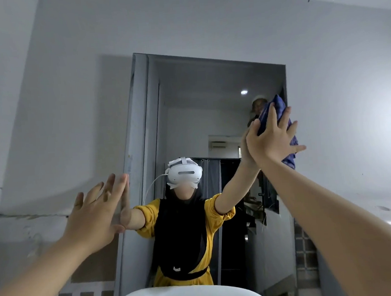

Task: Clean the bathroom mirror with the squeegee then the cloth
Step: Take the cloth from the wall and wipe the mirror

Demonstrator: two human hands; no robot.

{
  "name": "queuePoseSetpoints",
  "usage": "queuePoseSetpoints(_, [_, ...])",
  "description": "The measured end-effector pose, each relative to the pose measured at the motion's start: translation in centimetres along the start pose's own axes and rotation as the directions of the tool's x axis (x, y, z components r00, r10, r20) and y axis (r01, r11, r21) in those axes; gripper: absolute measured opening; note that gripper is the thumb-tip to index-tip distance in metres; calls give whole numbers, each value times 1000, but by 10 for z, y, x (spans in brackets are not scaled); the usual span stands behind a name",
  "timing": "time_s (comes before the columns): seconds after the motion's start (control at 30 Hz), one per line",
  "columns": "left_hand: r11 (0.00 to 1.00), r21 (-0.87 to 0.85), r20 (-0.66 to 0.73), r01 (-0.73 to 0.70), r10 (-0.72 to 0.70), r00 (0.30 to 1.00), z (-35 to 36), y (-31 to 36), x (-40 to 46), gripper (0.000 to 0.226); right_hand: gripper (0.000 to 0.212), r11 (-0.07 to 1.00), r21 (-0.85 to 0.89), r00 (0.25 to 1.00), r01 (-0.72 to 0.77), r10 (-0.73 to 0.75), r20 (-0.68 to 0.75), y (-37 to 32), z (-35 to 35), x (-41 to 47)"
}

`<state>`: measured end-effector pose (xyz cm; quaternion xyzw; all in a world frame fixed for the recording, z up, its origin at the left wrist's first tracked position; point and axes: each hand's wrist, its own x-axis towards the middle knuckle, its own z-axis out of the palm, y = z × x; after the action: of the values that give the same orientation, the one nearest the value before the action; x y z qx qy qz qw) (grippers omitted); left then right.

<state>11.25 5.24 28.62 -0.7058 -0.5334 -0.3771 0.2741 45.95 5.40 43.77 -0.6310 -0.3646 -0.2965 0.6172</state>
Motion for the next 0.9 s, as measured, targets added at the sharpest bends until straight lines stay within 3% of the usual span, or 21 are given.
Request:
queuePoseSetpoints(0.07, [1000,12,-12,3,-3,1000,0,1,-2,107,55,991,56,993,-119,119,18,-16,4,-12])
queuePoseSetpoints(0.17, [994,111,12,-15,14,1000,-1,1,-10,110,53,985,96,989,-145,143,29,-39,9,-31])
queuePoseSetpoints(0.3, [993,114,65,-37,30,997,5,-6,-17,121,54,993,110,998,-53,47,51,-74,16,-62])
queuePoseSetpoints(0.53, [995,-101,162,14,2,987,26,-11,-28,114,55,964,144,958,222,-243,151,-138,30,-114])
queuePoseSetpoints(0.77, [979,-203,158,30,3,988,37,-15,-33,108,53,778,174,777,604,-623,93,-166,46,-157])
queuePoseSetpoints(0.9, [980,-191,186,53,-16,982,38,-12,-33,106,52,558,94,546,824,-828,126,-143,50,-149])
